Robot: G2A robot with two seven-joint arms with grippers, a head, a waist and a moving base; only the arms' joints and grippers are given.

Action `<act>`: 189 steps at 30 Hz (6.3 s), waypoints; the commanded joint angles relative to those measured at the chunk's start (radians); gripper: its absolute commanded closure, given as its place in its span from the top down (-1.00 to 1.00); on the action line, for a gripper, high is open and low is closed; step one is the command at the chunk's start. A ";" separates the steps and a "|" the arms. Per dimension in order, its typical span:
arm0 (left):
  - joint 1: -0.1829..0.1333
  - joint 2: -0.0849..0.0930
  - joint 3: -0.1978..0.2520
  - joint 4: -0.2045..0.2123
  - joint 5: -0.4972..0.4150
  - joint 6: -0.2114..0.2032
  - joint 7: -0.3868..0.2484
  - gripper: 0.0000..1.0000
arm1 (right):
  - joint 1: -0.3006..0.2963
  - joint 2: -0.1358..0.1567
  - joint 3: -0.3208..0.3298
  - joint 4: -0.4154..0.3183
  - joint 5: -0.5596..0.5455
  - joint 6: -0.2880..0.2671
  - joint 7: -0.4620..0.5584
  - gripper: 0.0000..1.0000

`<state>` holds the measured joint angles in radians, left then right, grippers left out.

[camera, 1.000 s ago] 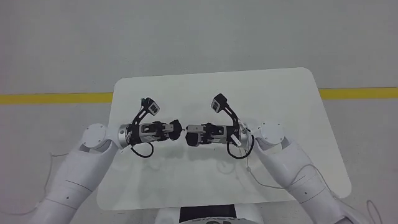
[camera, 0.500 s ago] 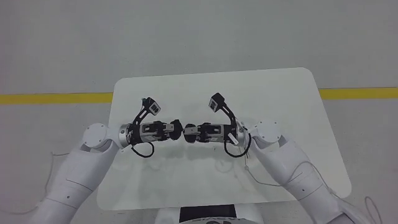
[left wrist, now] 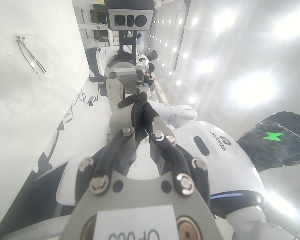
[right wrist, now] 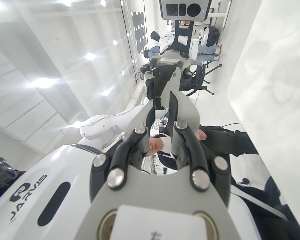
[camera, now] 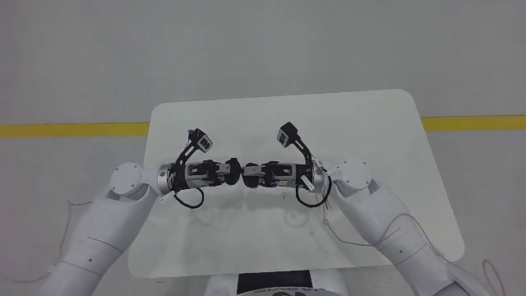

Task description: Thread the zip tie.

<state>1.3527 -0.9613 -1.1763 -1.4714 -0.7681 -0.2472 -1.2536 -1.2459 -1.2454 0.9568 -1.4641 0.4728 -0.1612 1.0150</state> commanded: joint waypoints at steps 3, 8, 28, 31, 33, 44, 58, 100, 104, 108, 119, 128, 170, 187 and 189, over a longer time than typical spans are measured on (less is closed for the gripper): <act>0.001 0.001 -0.001 -0.001 0.000 -0.001 0.000 -1.00 | -0.003 0.001 0.002 0.001 0.001 -0.003 -0.004 -0.64; 0.002 0.002 -0.001 -0.001 -0.002 -0.001 0.000 -1.00 | -0.010 0.003 0.007 -0.001 0.005 -0.011 -0.015 -0.58; -0.006 0.002 0.011 0.005 -0.005 0.001 -0.003 -1.00 | -0.015 0.007 0.009 -0.001 0.026 -0.028 -0.021 -0.76; -0.007 0.002 0.012 0.007 -0.005 0.000 -0.002 -1.00 | -0.015 0.007 0.010 -0.002 0.026 -0.029 -0.022 -0.78; -0.007 0.002 0.012 0.007 -0.006 -0.001 -0.001 -1.00 | -0.015 0.008 0.010 -0.002 0.025 -0.028 -0.022 -0.82; -0.008 0.004 0.012 0.010 -0.009 -0.003 -0.002 -1.00 | -0.018 0.011 0.011 -0.011 0.024 -0.026 -0.018 -0.74; -0.010 0.005 0.015 0.012 -0.009 -0.001 -0.003 -1.00 | -0.016 0.013 0.004 -0.017 0.026 -0.023 -0.003 -0.76; -0.017 0.006 0.028 0.013 -0.011 -0.004 -0.002 -0.82 | -0.006 0.019 -0.005 -0.017 0.009 -0.016 -0.007 -1.00; -0.018 0.006 0.028 0.013 -0.010 -0.003 -0.002 -0.88 | -0.005 0.020 -0.008 -0.019 0.001 -0.012 -0.011 -1.00; -0.020 0.006 0.030 0.013 -0.009 0.000 -0.002 -0.90 | -0.005 0.021 -0.009 -0.021 -0.001 -0.011 -0.011 -1.00; -0.025 0.006 0.034 0.019 -0.009 0.003 -0.002 -0.88 | -0.001 0.021 -0.014 -0.022 -0.001 -0.011 -0.007 -1.00; -0.028 0.006 0.038 0.023 -0.009 0.004 -0.001 -0.70 | 0.001 0.022 -0.018 -0.022 -0.001 -0.012 -0.007 -1.00; -0.028 0.009 0.043 0.024 -0.011 -0.001 -0.001 -1.00 | -0.005 0.028 -0.018 -0.017 0.005 -0.010 -0.024 1.00; 0.003 0.022 0.001 -0.005 0.005 -0.021 -0.019 -1.00 | -0.025 0.037 0.022 -0.034 0.006 -0.010 -0.063 1.00; 0.003 0.022 0.001 -0.005 0.005 -0.021 -0.019 -1.00 | -0.025 0.037 0.022 -0.034 0.006 -0.010 -0.063 1.00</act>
<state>1.3559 -0.9388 -1.1760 -1.4766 -0.7630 -0.2685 -1.2732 -1.2712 -1.2081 0.9786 -1.4982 0.4791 -0.1714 0.9511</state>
